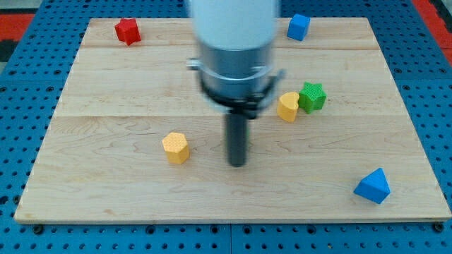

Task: Move the yellow heart towards the bottom of the yellow hexagon

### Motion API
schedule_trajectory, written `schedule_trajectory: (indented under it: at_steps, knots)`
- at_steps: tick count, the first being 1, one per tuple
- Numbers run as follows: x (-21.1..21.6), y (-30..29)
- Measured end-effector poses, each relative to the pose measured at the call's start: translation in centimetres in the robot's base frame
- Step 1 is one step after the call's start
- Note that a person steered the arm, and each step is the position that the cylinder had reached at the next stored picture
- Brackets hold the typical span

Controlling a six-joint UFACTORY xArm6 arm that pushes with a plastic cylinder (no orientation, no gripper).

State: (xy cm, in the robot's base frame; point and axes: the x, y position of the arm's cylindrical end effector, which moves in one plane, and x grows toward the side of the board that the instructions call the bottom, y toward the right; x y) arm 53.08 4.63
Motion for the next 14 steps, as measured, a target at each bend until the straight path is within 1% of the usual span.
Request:
schedule_trajectory:
  at_steps: [1,2,3,4,5,6,7,8,9,11,12,13,14]
  knots:
    - [-3.2,12.3]
    - [-9.8,14.4]
    - [-14.7,11.7]
    - [-18.6,3.7]
    - [-19.0,7.4]
    - [-17.3,20.9]
    - [-15.0,16.1]
    - [-16.7,4.2]
    - [-16.9,1.9]
    - [-16.4,16.0]
    - [-14.6,11.1]
    - [-14.6,0.5]
    - [-15.0,-3.5]
